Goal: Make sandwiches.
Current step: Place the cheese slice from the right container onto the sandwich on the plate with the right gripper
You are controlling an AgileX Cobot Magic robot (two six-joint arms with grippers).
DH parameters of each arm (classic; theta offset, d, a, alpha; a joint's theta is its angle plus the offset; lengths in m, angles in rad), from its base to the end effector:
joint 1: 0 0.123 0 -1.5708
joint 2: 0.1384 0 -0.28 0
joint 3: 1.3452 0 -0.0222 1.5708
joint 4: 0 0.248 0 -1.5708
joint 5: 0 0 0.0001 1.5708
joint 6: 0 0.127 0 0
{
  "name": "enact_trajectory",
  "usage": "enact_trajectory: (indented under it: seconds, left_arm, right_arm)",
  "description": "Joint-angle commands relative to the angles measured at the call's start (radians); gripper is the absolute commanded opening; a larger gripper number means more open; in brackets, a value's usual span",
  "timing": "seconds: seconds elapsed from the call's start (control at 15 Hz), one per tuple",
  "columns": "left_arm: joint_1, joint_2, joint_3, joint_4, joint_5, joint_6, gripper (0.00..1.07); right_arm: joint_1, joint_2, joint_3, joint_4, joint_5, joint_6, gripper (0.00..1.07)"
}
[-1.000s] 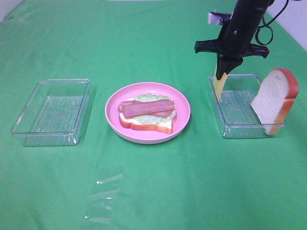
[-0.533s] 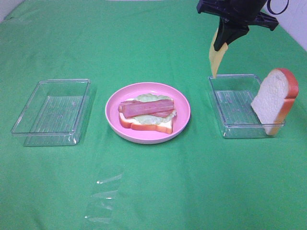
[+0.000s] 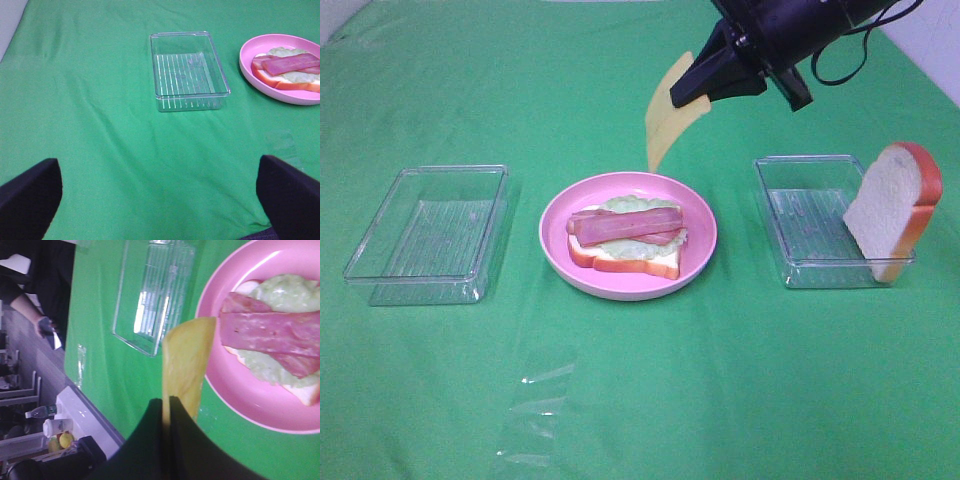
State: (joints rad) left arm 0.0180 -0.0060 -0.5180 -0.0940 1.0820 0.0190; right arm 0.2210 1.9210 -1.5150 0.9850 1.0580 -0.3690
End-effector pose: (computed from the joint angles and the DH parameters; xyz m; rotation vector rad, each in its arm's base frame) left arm 0.0259 -0.0101 0.2632 0.0079 2.0392 -0.0892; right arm 0.3835 0.1807 0.2360 -0.2115 2.6187 1.2441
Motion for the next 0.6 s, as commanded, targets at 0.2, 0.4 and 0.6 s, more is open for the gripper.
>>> enact_trajectory:
  seconds: [0.2,0.4,0.6]
  left_arm:
    - [0.0,-0.021,0.001,-0.005,-0.004,-0.006,0.98]
    - [0.0,-0.021,0.001,-0.005,-0.004,-0.006,0.98]
    - [0.0,-0.021,0.001,-0.005,-0.004,-0.006,0.98]
  right_arm:
    - [0.086,0.108,0.021,0.132,-0.135,-0.086,0.0]
    - [0.152,0.235,-0.029,0.154,-0.161,-0.095,0.0]
    - [0.171,0.349,-0.136,0.158,-0.155,-0.092,0.0]
